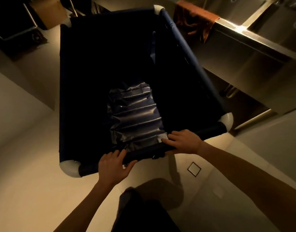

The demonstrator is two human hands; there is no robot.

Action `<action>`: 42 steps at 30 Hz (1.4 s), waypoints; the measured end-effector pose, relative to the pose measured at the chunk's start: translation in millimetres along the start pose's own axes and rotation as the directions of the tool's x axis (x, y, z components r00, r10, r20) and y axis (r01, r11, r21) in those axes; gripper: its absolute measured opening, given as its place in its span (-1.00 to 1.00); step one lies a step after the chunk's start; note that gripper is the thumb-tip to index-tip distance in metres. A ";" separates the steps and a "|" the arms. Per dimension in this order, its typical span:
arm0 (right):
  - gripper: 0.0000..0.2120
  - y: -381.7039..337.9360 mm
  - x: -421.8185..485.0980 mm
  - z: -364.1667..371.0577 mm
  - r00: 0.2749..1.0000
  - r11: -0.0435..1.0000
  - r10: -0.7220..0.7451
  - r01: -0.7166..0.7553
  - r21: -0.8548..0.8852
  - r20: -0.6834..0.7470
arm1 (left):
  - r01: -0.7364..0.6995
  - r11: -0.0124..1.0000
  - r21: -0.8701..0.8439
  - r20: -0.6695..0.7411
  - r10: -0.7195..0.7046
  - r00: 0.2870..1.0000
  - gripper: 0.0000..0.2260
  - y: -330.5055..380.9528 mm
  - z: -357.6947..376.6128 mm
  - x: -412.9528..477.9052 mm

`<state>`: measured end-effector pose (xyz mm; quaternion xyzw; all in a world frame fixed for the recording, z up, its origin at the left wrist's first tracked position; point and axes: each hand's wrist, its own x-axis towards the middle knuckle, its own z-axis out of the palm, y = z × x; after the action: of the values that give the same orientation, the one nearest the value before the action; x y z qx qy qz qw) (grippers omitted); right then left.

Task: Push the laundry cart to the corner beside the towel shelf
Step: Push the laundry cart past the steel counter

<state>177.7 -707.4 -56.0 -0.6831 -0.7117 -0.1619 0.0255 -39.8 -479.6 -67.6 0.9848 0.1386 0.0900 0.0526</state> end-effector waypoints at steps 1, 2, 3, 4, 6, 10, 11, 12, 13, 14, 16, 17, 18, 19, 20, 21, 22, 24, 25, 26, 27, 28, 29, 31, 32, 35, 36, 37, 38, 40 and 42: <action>-0.54 11.7 0.7 3.1 1.000 1.000 -0.014 0.014 -0.004 -0.005 | 0.011 1.000 0.001 -0.004 -0.011 1.000 -0.36 2.9 2.0 9.1; -0.53 24.0 1.2 6.7 1.000 1.000 -0.026 0.026 -0.004 -0.009 | 0.020 1.000 0.002 -0.005 -0.020 1.000 -0.36 6.0 3.8 18.9; -0.51 36.4 1.8 9.9 0.999 0.999 -0.035 0.035 0.002 -0.008 | 0.027 1.000 -0.001 -0.001 -0.027 1.000 -0.36 9.3 5.6 28.9; -0.48 48.0 2.7 12.7 0.999 0.999 -0.041 0.041 0.002 -0.007 | 0.034 0.999 -0.004 0.002 -0.034 0.999 -0.37 12.4 7.7 38.7; -0.45 70.5 4.8 17.3 0.999 0.999 -0.047 0.047 -0.017 -0.009 | 0.044 0.999 -0.007 -0.007 -0.044 0.999 -0.37 19.0 12.5 56.6; -0.44 110.7 8.8 26.2 0.997 0.998 -0.070 0.070 -0.002 -0.024 | 0.071 0.997 -0.029 -0.010 -0.071 0.997 -0.38 28.3 17.8 88.7; -0.44 118.6 10.1 28.3 0.997 0.997 -0.073 0.074 0.019 -0.026 | 0.077 0.996 -0.038 -0.005 -0.077 0.997 -0.38 29.9 18.8 94.6; -0.45 126.8 11.7 30.9 0.996 0.996 -0.080 0.081 0.023 -0.027 | 0.085 0.995 -0.043 -0.006 -0.086 0.996 -0.38 30.8 19.7 100.8; -0.46 133.6 14.0 32.9 0.996 0.996 -0.089 0.089 0.016 -0.025 | 0.096 0.995 -0.042 -0.010 -0.096 0.995 -0.38 31.3 20.1 106.4; -0.46 139.8 16.5 33.8 0.995 0.995 -0.095 0.095 0.020 -0.020 | 0.110 0.993 -0.043 -0.007 -0.110 0.994 -0.38 31.8 19.5 112.3; -0.48 151.7 21.2 37.2 0.994 0.993 -0.108 0.109 0.037 -0.010 | 0.136 0.990 -0.041 -0.002 -0.136 0.991 -0.36 32.4 18.5 123.6; -0.48 157.0 22.7 39.1 0.993 0.993 -0.113 0.114 0.036 -0.012 | 0.145 0.989 -0.036 -0.001 -0.145 0.989 -0.36 33.1 18.3 128.7; -0.48 162.0 24.0 41.1 0.994 0.993 -0.112 0.113 0.035 -0.009 | 0.153 0.988 -0.031 0.001 -0.153 0.988 -0.36 33.9 18.0 133.6; -0.49 167.1 25.1 42.8 0.994 0.993 -0.110 0.110 0.040 -0.002 | 0.161 0.987 -0.029 0.000 -0.161 0.987 -0.36 34.9 18.4 138.1; -0.50 172.1 25.0 45.0 0.994 0.993 -0.111 0.111 0.045 0.006 | 0.169 0.985 -0.032 0.000 -0.169 0.986 -0.36 36.1 19.3 141.9; -0.52 176.7 24.2 47.6 0.993 0.992 -0.116 0.115 0.047 0.008 | 0.176 0.984 -0.035 -0.001 -0.176 0.984 -0.36 37.3 20.8 145.3; -0.54 180.9 23.4 50.2 0.993 0.992 -0.121 0.120 0.047 0.009 | 0.183 0.982 -0.034 -0.004 -0.183 0.983 -0.36 38.8 22.4 148.8; -0.55 188.8 20.4 54.5 0.990 0.988 -0.142 0.141 0.059 0.011 | 0.196 0.980 -0.018 -0.025 -0.196 0.980 -0.34 43.7 27.3 152.9; -0.55 192.4 18.8 55.9 0.989 0.987 -0.149 0.148 0.060 0.013 | 0.200 0.980 -0.010 -0.034 -0.200 0.979 -0.33 46.6 29.7 153.9; -0.55 195.4 17.1 56.0 0.989 0.987 -0.151 0.150 0.054 0.010 | 0.206 0.979 -0.002 -0.045 -0.206 0.978 -0.32 50.1 31.0 154.6; -0.55 197.5 15.3 55.1 0.989 0.988 -0.149 0.149 0.049 0.001 | 0.214 0.977 0.004 -0.057 -0.213 0.975 -0.32 53.6 32.0 155.2; -0.56 199.1 12.7 54.5 0.989 0.987 -0.149 0.149 0.054 -0.012 | 0.218 0.976 0.010 -0.065 -0.217 0.974 -0.33 57.4 32.9 155.2; -0.57 200.1 8.9 54.0 0.988 0.985 -0.154 0.155 0.071 -0.019 | 0.219 0.976 0.014 -0.073 -0.217 0.973 -0.33 61.7 34.0 154.2; -0.57 202.4 1.3 54.4 0.986 0.983 -0.165 0.166 0.085 -0.020 | 0.228 0.973 0.035 -0.081 -0.225 0.971 -0.32 71.1 35.3 151.9; -0.57 203.8 -2.0 53.9 0.986 0.982 -0.163 0.164 0.090 -0.015 | 0.233 0.971 0.042 -0.087 -0.229 0.969 -0.32 76.1 36.0 151.0; -0.59 211.3 -18.2 54.1 0.985 0.976 -0.170 0.168 0.135 0.004 | 0.250 0.968 0.027 -0.106 -0.246 0.964 -0.33 96.3 38.6 150.0; -0.60 215.6 -23.9 53.3 0.984 0.975 -0.178 0.175 0.140 0.004 | 0.258 0.966 0.031 -0.105 -0.253 0.962 -0.33 105.0 40.0 150.3; -0.60 221.3 -29.2 52.8 0.982 0.972 -0.189 0.188 0.142 -0.001 | 0.269 0.963 0.034 -0.101 -0.264 0.959 -0.33 113.9 41.8 151.3; -0.60 228.3 -34.4 52.2 0.979 0.968 -0.205 0.204 0.145 -0.008 | 0.282 0.959 0.037 -0.095 -0.278 0.956 -0.33 123.2 43.9 152.8; -0.60 243.5 -44.5 51.2 0.973 0.961 -0.231 0.230 0.156 -0.011 | 0.307 0.951 0.041 -0.082 -0.303 0.949 -0.35 141.4 47.2 158.5; -0.60 258.8 -53.8 50.5 0.968 0.955 -0.251 0.249 0.163 -0.005 | 0.319 0.947 0.042 -0.065 -0.316 0.947 -0.37 157.9 50.5 165.5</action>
<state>444.3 -742.2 -67.1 -0.5845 -0.8034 -0.0999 0.0547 167.9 -587.7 -69.8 0.9478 0.2990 0.1049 0.0366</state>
